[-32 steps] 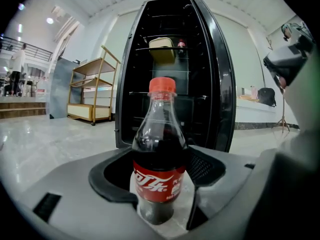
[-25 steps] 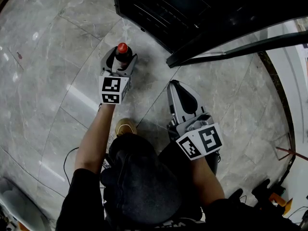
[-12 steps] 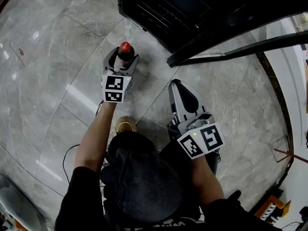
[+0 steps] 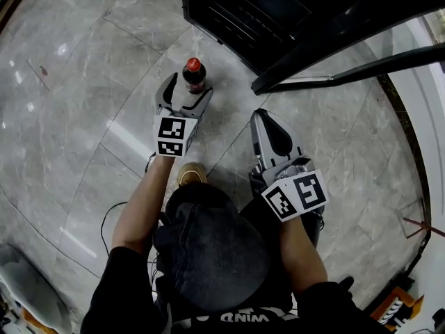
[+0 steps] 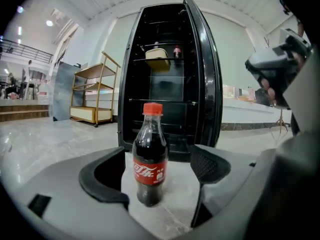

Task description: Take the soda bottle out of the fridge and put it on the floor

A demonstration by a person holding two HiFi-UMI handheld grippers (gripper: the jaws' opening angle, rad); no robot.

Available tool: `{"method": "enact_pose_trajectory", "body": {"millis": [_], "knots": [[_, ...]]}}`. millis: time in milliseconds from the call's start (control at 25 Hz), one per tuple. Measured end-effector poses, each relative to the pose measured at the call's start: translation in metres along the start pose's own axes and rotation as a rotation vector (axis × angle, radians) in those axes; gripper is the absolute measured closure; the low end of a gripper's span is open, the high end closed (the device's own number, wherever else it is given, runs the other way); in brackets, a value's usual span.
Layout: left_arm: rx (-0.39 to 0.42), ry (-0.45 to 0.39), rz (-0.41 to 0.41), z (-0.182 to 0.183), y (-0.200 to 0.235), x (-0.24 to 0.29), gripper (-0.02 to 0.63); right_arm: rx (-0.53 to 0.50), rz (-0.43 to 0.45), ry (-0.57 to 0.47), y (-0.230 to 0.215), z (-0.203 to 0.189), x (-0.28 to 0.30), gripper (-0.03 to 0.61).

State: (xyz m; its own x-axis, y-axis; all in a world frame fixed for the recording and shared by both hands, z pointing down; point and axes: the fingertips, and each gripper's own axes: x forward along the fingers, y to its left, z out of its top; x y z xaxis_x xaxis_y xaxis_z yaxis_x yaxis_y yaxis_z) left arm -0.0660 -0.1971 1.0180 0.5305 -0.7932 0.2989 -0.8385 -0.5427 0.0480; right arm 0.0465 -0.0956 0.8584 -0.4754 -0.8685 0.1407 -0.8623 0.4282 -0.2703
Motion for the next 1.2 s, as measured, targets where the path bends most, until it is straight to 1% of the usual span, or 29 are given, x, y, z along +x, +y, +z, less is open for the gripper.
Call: {"method": "enact_pose_trajectory", "body": {"millis": [160,400,480,520,560,640,760,840,880,1040,1200], "knots": [[-0.047,-0.014,0.014,0.013,0.002,-0.026,0.218,-0.013,-0.001,0.014,-0.001,-0.004,0.001,0.555],[-0.037,-0.017,0.038,0.028,0.005,-0.051,0.219,-0.024,0.02,0.031,0.003,-0.009,0.002,0.555],[-0.03,-0.028,0.023,0.038,0.001,-0.056,0.221,-0.032,0.026,0.027,0.005,-0.006,0.002,0.555],[-0.028,-0.035,0.012,0.044,-0.001,-0.059,0.233,-0.035,0.025,0.026,0.005,-0.004,0.002,0.555],[-0.027,-0.043,0.005,0.05,-0.003,-0.061,0.275,-0.039,0.023,0.024,0.004,-0.001,0.002,0.555],[-0.031,-0.052,-0.006,0.061,-0.007,-0.066,0.382,-0.04,0.018,0.018,0.002,0.006,0.001,0.555],[-0.053,-0.05,-0.029,0.073,-0.013,-0.072,0.489,-0.035,0.004,0.01,-0.003,0.013,-0.002,0.555],[-0.05,-0.062,-0.037,0.079,-0.015,-0.075,0.575,-0.03,-0.004,0.011,-0.006,0.014,-0.004,0.555],[-0.05,-0.064,-0.041,0.081,-0.016,-0.076,0.606,-0.026,-0.009,0.014,-0.008,0.014,-0.004,0.555],[-0.055,-0.068,-0.074,0.092,-0.02,-0.08,0.606,-0.025,-0.024,0.021,-0.014,0.017,-0.004,0.555],[-0.034,-0.055,-0.091,0.112,-0.022,-0.083,0.607,-0.028,-0.028,0.028,-0.011,0.037,-0.002,0.555]]}}
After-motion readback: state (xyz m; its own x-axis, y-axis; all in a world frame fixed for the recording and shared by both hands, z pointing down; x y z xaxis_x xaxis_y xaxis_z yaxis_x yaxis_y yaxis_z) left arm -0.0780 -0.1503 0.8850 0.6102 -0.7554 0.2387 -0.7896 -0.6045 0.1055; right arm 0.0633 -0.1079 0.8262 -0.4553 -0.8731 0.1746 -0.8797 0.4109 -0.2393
